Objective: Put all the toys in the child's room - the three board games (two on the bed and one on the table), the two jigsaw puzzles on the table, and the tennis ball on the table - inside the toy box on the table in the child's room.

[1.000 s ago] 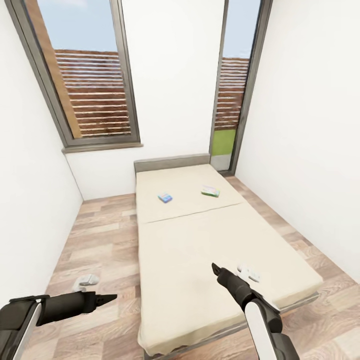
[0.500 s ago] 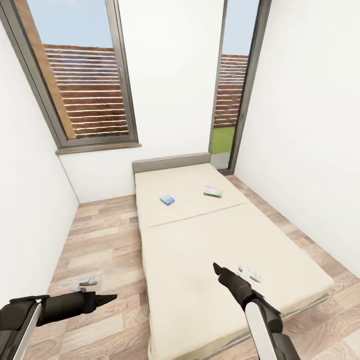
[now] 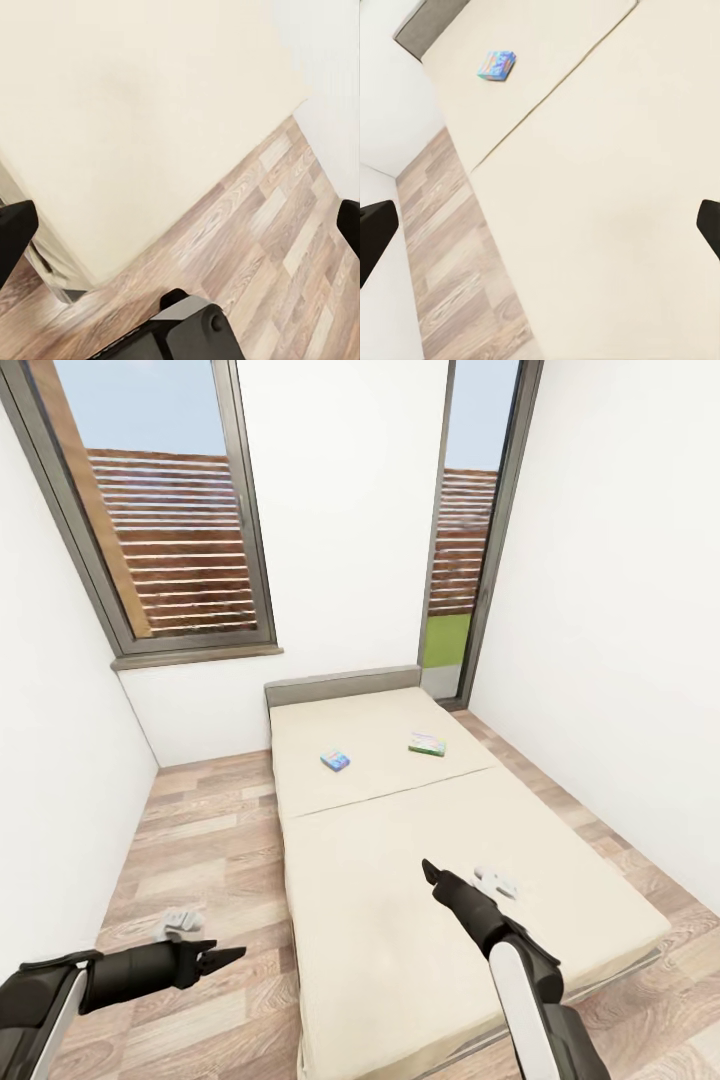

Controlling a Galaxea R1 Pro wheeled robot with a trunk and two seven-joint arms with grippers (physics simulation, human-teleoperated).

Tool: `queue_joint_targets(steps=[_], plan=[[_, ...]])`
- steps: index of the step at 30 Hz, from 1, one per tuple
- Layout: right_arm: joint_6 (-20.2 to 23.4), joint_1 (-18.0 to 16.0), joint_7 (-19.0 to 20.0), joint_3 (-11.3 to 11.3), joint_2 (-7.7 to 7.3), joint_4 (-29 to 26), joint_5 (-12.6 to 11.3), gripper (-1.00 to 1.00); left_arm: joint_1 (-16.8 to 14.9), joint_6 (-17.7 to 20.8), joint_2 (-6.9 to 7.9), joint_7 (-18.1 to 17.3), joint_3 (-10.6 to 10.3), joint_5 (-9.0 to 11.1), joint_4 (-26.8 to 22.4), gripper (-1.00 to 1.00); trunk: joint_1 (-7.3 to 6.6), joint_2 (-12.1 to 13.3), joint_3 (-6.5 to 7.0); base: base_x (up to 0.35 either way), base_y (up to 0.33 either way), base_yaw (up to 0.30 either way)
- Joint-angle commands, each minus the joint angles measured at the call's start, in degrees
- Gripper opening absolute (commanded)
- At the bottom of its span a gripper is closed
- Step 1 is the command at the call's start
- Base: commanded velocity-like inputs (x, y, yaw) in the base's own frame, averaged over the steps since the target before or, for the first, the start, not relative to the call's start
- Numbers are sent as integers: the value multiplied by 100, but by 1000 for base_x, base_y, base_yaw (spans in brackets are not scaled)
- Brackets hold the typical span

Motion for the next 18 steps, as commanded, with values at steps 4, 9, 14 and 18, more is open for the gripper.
queue_joint_targets(steps=[4,9,14,18], plan=[[18,-1,-23,125,4,-139,-61,100,-1,-81,-8,-75,-4,6,27,100,4,-12,-12,0,0,0],[23,1,-19,184,4,-300,-68,100,1,-242,-9,-79,-7,1,48,100,4,-12,-12,0,0,0],[15,1,-37,207,4,-317,-67,100,1,-404,-13,-73,-8,-4,79,100,4,-12,-12,0,0,0],[1,1,-26,208,4,-317,-67,100,1,-533,-14,-67,-3,-16,82,100,4,-12,-12,0,0,0]])
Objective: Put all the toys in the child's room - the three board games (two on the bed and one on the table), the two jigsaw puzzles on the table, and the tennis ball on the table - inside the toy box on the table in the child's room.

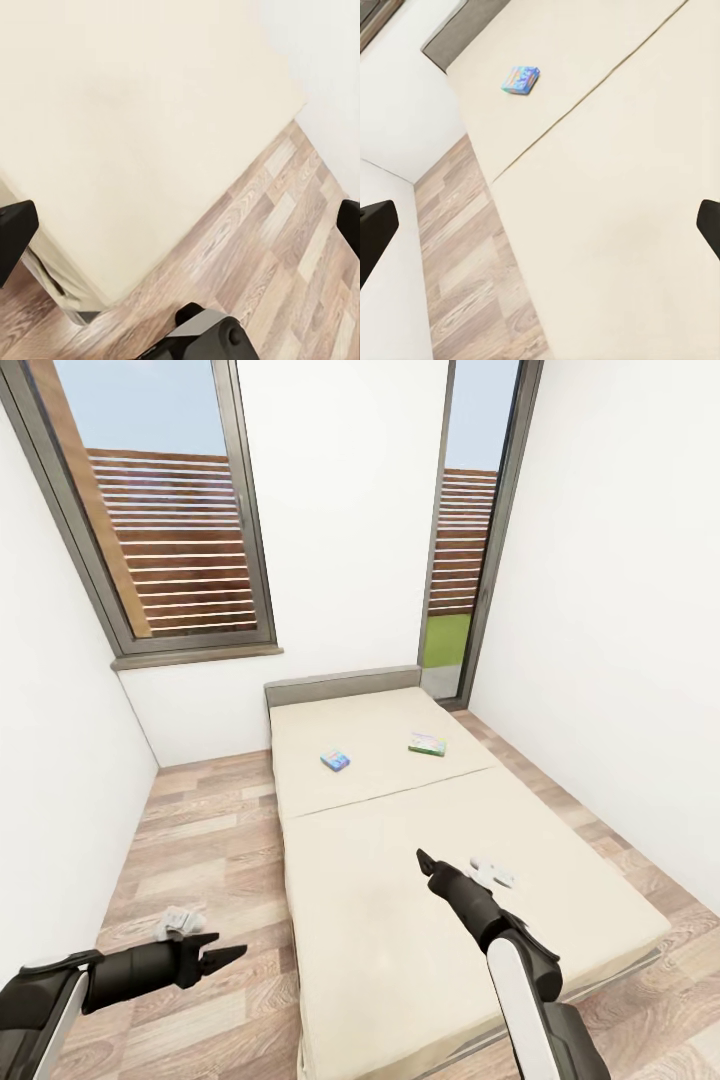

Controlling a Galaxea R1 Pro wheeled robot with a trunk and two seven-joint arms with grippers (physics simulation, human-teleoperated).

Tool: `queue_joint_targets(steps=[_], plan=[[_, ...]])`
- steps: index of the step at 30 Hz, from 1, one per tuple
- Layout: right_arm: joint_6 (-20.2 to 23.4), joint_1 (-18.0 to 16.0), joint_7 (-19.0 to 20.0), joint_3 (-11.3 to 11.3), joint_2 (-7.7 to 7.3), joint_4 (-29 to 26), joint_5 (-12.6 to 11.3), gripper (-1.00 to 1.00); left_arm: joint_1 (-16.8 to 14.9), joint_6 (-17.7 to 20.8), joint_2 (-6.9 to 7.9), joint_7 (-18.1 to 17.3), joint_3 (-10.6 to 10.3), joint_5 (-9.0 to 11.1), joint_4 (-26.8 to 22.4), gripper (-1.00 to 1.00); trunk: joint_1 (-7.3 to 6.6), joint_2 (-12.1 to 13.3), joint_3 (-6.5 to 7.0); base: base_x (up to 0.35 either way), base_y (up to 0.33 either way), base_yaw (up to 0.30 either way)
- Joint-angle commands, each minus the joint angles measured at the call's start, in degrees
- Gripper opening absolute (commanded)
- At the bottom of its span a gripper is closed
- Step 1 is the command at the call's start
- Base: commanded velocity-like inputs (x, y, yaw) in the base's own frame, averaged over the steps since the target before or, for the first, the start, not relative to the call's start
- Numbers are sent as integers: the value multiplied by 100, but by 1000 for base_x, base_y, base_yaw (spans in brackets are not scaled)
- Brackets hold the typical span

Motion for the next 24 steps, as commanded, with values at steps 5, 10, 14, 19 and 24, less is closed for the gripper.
queue_joint_targets(steps=[5,10,14,19,24], plan=[[16,-5,-45,-5,1,-9,-62,100,-5,-113,0,-19,7,1,-2,100,4,-12,-12,0,23,0],[16,-5,-44,-15,1,-9,-62,100,-5,-273,0,-19,17,1,-2,100,4,-12,-12,0,180,-7],[18,-5,-43,-32,1,-9,-62,100,-5,-1894,6,-24,35,12,-2,100,4,-12,-5,0,102,-144],[17,-5,-40,-26,1,-9,-62,100,-5,-1898,8,-27,42,13,-2,100,4,-12,4,0,23,-122],[20,-3,-35,-18,1,-9,-63,100,-5,-1885,7,-20,50,10,-2,100,4,-12,5,0,99,-11]])
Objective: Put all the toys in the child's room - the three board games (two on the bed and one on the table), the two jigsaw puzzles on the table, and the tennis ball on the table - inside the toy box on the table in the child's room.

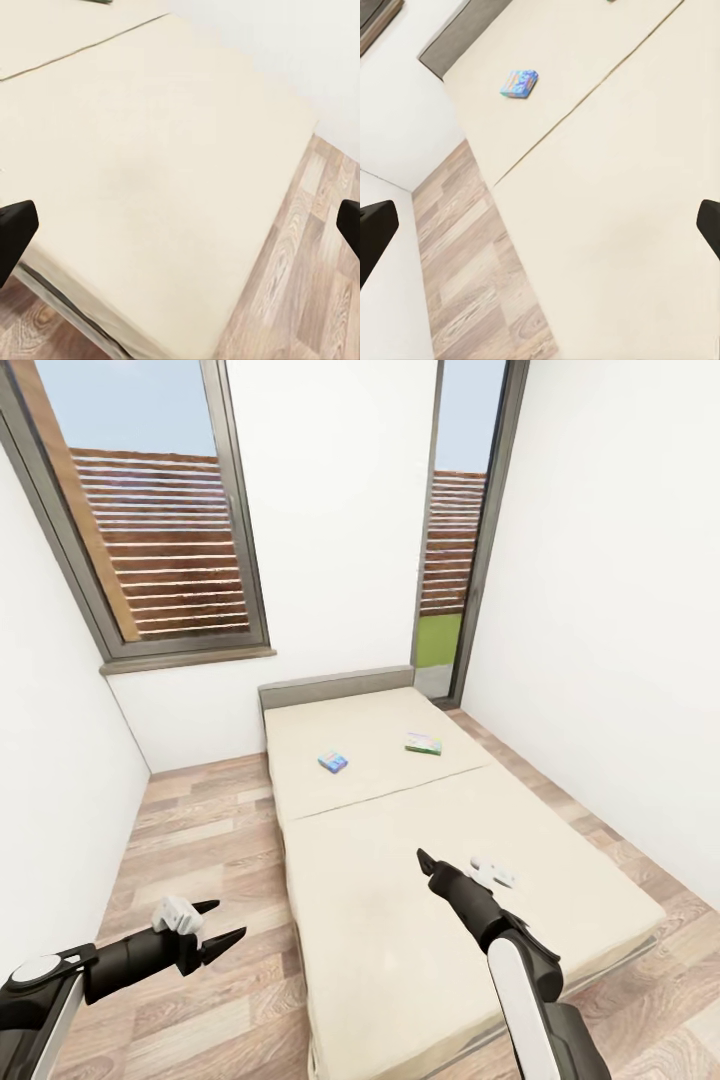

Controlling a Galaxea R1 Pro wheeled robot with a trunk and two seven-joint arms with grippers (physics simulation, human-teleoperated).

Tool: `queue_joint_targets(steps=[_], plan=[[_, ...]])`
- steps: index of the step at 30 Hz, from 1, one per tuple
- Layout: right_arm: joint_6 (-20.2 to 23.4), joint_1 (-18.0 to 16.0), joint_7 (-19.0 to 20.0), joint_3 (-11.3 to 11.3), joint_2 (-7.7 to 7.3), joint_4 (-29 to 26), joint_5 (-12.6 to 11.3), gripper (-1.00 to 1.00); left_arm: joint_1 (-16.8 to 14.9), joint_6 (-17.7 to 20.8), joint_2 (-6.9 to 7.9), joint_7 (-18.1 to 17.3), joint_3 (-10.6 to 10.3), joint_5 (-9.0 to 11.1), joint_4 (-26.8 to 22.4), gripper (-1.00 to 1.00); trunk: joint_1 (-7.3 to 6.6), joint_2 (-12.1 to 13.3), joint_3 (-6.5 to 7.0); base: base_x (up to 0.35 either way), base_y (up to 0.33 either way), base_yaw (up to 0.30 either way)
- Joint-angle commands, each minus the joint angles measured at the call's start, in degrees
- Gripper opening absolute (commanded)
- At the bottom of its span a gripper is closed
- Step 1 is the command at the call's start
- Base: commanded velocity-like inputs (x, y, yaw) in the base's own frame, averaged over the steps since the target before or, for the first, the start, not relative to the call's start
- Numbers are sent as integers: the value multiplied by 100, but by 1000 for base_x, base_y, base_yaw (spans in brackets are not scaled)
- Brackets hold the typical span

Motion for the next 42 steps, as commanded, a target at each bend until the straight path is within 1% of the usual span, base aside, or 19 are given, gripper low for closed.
queue_joint_targets(steps=[1,15,32,42], plan=[[19,-5,-51,-1,2,-9,-60,100,-5,52,1,-23,5,6,-3,100,4,-13,-12,0,61,-4],[16,-7,-51,-18,2,-9,-59,100,-5,33,1,-23,7,6,-3,100,4,-13,-9,0,29,-24],[16,-7,-49,-34,2,0,-63,100,-5,10,1,-23,7,12,-3,100,4,-13,51,0,258,-241],[16,-7,-48,-35,2,0,-67,100,-5,0,1,-30,11,14,-3,100,4,-13,91,0,73,-256]])
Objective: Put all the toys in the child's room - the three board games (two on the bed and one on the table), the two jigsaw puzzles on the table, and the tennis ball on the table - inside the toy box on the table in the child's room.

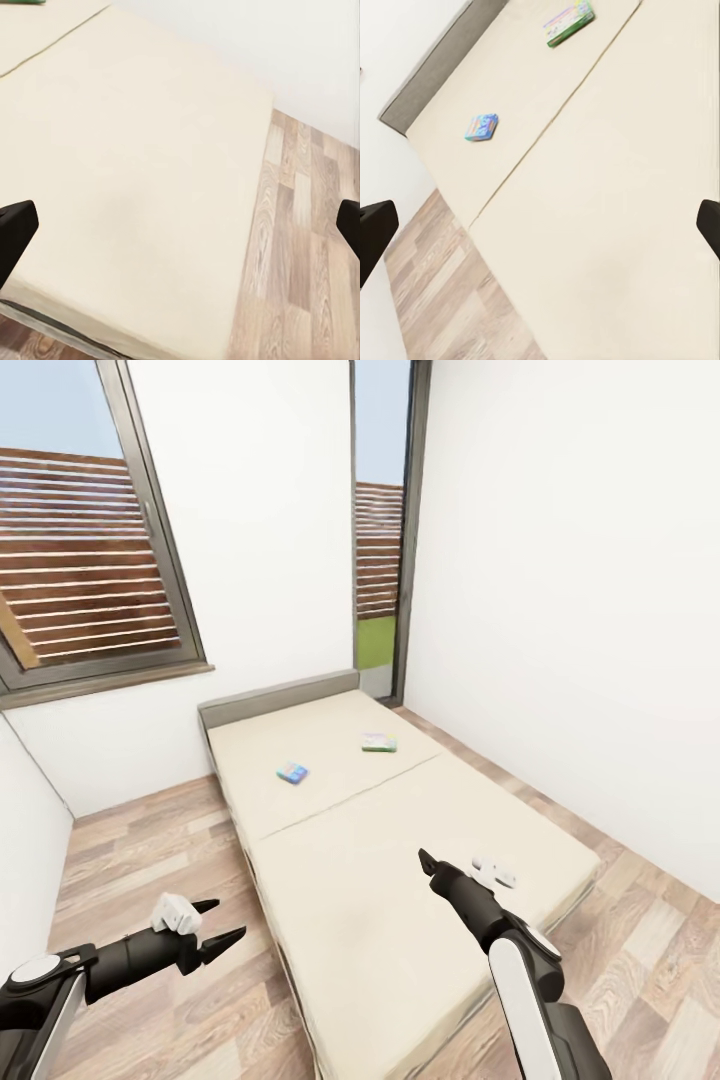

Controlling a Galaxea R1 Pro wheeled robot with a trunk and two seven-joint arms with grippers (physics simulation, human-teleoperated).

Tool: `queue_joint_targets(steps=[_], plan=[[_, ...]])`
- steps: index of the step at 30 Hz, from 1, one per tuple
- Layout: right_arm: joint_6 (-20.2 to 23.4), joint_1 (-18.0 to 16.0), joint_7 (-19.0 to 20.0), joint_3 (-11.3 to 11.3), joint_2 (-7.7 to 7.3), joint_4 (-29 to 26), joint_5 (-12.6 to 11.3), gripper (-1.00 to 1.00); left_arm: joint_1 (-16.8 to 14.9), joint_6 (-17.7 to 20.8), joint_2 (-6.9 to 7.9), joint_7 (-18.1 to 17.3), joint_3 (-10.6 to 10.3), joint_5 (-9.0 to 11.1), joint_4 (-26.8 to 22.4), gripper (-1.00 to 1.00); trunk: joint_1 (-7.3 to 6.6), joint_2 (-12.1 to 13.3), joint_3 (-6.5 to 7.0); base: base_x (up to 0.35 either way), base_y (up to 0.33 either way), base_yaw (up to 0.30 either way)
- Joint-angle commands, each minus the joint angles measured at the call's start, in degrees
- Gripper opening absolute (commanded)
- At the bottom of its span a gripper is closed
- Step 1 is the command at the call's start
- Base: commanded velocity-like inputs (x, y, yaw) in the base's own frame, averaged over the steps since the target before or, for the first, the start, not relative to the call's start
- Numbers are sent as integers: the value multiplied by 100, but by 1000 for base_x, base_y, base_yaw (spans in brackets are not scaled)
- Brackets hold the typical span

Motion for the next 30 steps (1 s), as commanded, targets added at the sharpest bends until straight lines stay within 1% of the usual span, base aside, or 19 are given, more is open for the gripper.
queue_joint_targets(steps=[1,10,19,26,30], plan=[[24,-6,-47,-2,4,-8,-60,100,-4,51,1,-23,8,7,-4,100,4,-12,-8,0,128,-257],[24,-6,-41,-3,4,-8,-60,100,-4,44,1,-23,11,12,-4,100,4,-12,29,0,235,-257],[28,-6,-41,-3,4,-8,-61,100,-4,33,1,-23,11,15,-4,100,4,-12,66,2,71,-257],[30,-6,-41,-8,4,-8,-59,100,-4,35,1,-23,13,15,-4,100,4,-12,96,91,199,-257],[29,-6,-41,-11,4,-8,-54,100,-4,30,1,-23,12,17,-4,100,4,-12,114,67,82,-257]])
